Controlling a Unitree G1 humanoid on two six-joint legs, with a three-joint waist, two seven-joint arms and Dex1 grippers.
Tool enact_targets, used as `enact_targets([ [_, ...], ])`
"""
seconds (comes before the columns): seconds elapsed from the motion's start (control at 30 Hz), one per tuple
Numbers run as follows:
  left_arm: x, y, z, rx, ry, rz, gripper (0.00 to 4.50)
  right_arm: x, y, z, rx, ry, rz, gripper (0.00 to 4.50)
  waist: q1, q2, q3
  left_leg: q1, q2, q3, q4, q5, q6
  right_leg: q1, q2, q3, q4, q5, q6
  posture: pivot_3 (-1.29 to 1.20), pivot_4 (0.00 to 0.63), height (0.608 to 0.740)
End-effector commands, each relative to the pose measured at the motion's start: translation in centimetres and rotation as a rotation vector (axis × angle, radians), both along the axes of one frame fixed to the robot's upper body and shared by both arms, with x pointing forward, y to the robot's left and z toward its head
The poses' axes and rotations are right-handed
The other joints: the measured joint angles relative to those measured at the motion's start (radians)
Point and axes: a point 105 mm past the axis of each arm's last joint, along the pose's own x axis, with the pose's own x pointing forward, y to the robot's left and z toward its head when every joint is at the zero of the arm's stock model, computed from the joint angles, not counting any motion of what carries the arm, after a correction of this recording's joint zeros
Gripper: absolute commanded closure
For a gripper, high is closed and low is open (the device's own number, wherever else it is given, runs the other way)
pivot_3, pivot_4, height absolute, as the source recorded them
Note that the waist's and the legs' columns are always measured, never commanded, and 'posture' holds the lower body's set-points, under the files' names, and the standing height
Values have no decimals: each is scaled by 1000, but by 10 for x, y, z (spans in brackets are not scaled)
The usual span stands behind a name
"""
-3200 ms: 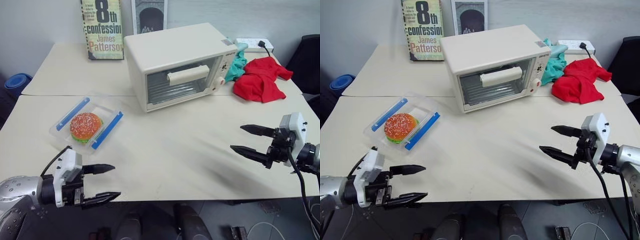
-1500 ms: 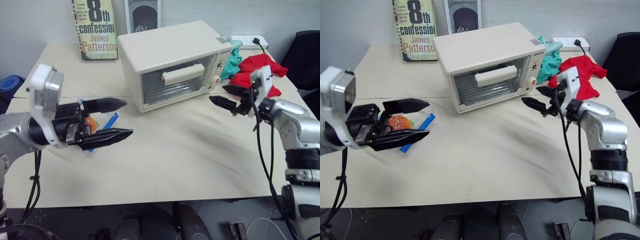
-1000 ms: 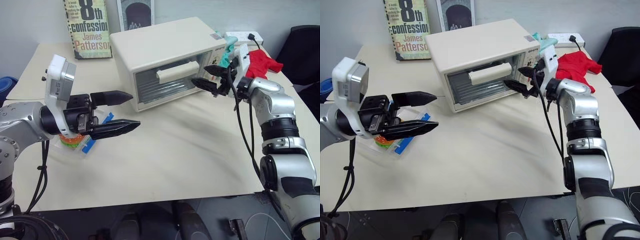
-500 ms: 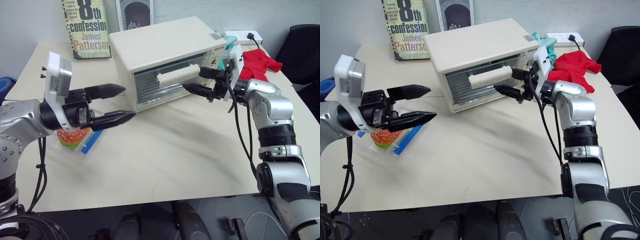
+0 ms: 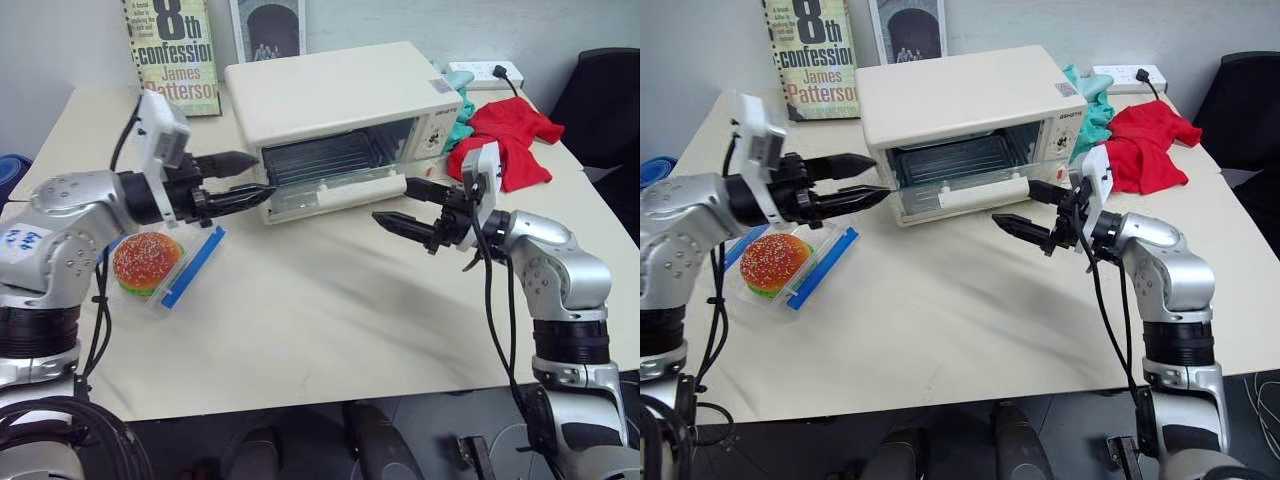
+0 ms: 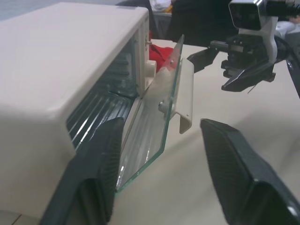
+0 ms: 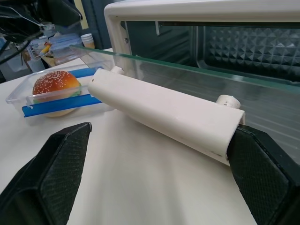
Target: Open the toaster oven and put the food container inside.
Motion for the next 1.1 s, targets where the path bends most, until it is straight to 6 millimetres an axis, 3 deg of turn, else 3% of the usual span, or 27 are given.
enact_targets([
  [0.03, 6, -4, 21, -2, -96, -1, 3022, -15, 13, 12, 23, -55, 71, 0, -1, 0, 0, 0, 0, 0, 1, 0, 0, 0, 0, 0, 0, 0, 0, 0, 150, 740],
  [0.2, 13, -12, 24, -11, -108, -25, 4478, -17, 13, 11, 44, -46, 55, 0, -3, 0, 0, 1, 0, 1, 1, 0, 0, 0, 0, 1, 4, 0, 0, 0, 150, 740],
  [0.33, 18, -17, 15, 38, -104, -28, 4478, -21, 13, 6, 47, -35, 47, 0, -2, 0, 0, 1, 0, 0, 2, 0, 1, 0, 0, 1, 7, 0, 0, 0, 150, 740],
  [0.47, 20, -22, -16, 125, -60, -44, 4478, -24, 10, 8, 68, -32, 29, 0, -2, 0, 0, 1, 0, 0, 2, 0, 1, 0, 0, 1, 8, 0, 0, 0, 150, 740],
  [0.67, 16, -29, -32, 175, -50, -85, 4478, -25, 5, 6, 66, -20, -5, 0, -1, 0, 0, 1, 0, 0, 2, 0, 1, 0, 0, 1, 8, 0, 0, 0, 150, 740],
  [0.77, 15, -31, -40, 204, -47, -95, 4478, -15, -14, -8, 30, 5, -123, 0, 2, 0, 0, 1, 0, 0, 3, 0, 1, 0, 0, 1, 7, 0, 0, 0, 150, 740],
  [0.87, 14, -32, -41, 209, -50, -98, 4478, -22, -30, -18, -24, 23, -171, 0, 13, 0, 0, 0, -1, 0, 4, 0, 1, 0, -1, 1, 7, 0, 0, 0, 150, 740],
  [1.0, 10, -31, -44, 213, -46, -104, 4478, -57, -51, -30, -92, 81, -146, 0, 33, 0, 0, -1, -2, 0, 5, 0, 1, 0, -1, 1, 6, 0, 0, 0, 150, 740],
  [1.1, 6, -29, -55, 243, -28, -113, 4478, -88, -52, -27, -109, 109, -73, 0, 47, 0, 0, 0, -2, -1, 5, 0, 1, 1, 0, 1, 4, 0, 0, 0, 150, 740],
])
